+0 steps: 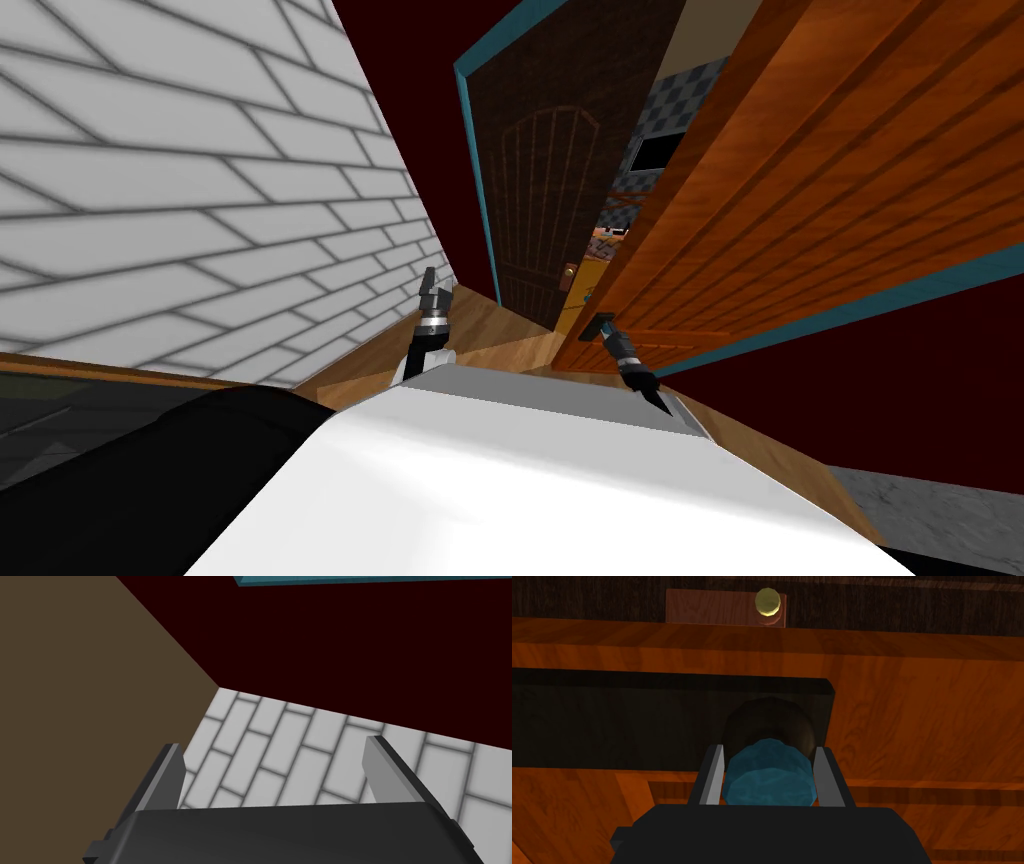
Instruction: Pull the door open
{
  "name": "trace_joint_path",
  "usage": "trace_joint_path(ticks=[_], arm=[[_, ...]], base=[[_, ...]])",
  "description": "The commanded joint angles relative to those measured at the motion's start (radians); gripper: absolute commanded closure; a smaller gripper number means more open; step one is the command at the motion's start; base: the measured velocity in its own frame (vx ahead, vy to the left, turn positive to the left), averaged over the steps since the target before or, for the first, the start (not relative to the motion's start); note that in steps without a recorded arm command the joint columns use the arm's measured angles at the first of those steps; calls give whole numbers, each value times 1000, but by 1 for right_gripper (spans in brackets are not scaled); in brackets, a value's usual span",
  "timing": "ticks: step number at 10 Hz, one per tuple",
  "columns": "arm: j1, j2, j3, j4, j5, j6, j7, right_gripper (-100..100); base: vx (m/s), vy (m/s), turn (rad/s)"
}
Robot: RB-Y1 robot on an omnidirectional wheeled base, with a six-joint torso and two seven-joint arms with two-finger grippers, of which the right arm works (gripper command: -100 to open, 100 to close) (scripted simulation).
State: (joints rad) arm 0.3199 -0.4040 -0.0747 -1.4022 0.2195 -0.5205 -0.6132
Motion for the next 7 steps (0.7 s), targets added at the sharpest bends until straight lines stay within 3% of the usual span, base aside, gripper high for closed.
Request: trace_joint_path(ticks=[1, 3, 4, 5, 7], arm=[[8, -21, 7, -2, 2, -23, -21, 100], [19, -43, 17, -1, 5, -44, -41, 100], [14, -32, 19, 3, 5, -38, -33, 100], [30, -50, 21, 8, 10, -72, -51, 100], [42, -64, 20, 12, 13, -97, -64, 100]], base=[[-203, -124, 189], [-180, -124, 173], [-82, -43, 58], [-185, -60, 180], [-189, -103, 124]])
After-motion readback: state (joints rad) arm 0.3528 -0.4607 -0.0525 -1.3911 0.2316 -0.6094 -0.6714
